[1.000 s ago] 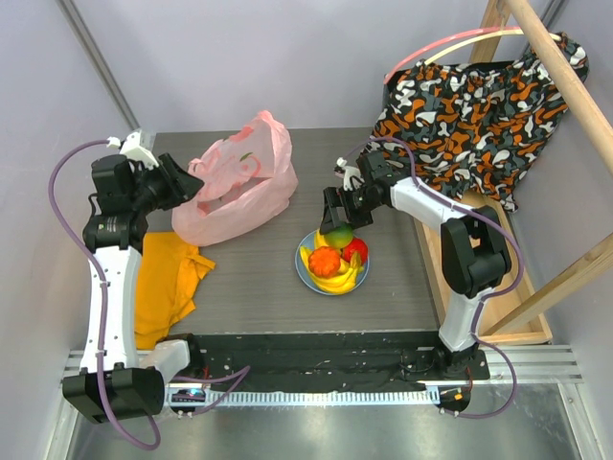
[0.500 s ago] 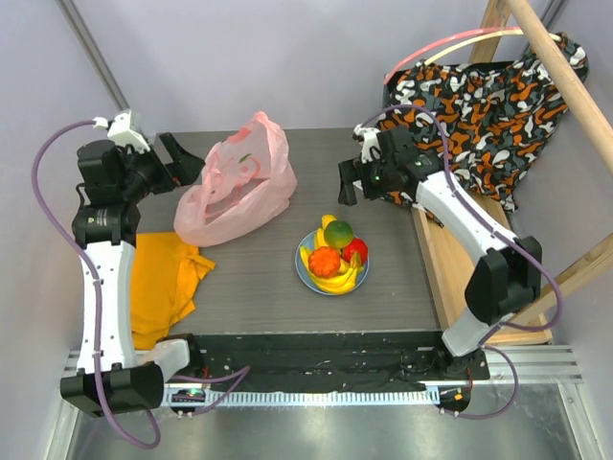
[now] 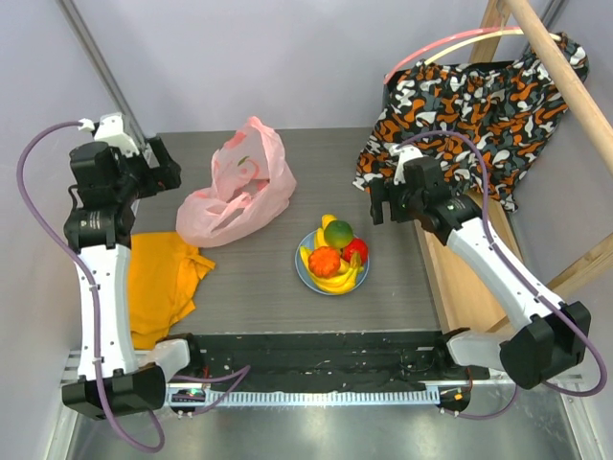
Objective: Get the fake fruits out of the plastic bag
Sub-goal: Reset both arms
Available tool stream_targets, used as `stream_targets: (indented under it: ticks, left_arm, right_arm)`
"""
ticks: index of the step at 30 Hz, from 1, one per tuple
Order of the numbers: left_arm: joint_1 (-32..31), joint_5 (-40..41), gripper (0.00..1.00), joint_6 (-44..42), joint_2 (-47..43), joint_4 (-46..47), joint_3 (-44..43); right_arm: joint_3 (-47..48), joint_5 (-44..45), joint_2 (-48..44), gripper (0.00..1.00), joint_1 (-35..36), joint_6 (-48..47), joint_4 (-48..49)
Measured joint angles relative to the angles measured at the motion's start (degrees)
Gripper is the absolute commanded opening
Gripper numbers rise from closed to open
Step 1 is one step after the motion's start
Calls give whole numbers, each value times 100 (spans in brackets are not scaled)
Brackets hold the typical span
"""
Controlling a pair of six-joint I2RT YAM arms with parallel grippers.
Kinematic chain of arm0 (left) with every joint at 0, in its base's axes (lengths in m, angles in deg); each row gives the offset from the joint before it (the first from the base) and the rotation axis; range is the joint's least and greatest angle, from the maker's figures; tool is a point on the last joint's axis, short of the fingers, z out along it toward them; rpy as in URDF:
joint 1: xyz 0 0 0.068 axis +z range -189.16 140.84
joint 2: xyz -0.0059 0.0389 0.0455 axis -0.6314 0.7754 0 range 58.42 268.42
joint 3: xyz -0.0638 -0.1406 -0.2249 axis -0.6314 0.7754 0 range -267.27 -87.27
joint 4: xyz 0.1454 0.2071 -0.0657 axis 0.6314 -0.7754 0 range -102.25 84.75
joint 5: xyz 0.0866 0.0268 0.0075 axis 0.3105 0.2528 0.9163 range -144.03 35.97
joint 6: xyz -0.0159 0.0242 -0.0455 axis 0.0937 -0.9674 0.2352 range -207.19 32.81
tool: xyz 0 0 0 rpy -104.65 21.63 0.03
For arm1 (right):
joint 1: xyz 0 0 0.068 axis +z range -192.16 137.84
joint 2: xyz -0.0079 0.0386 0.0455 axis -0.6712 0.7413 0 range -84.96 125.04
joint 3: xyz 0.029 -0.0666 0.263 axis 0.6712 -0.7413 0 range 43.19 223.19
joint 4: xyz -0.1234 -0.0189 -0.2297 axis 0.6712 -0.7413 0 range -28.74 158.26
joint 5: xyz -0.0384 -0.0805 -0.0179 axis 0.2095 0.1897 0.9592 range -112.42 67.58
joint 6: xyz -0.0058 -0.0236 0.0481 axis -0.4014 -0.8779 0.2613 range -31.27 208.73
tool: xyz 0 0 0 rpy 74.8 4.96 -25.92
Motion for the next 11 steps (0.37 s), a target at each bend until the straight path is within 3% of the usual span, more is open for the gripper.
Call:
stream_targets:
  ticks: [11]
  left_arm:
    - [267, 229, 100, 37, -201, -284, 804]
  right_arm:
    - [-282, -52, -131, 100, 0, 0, 90]
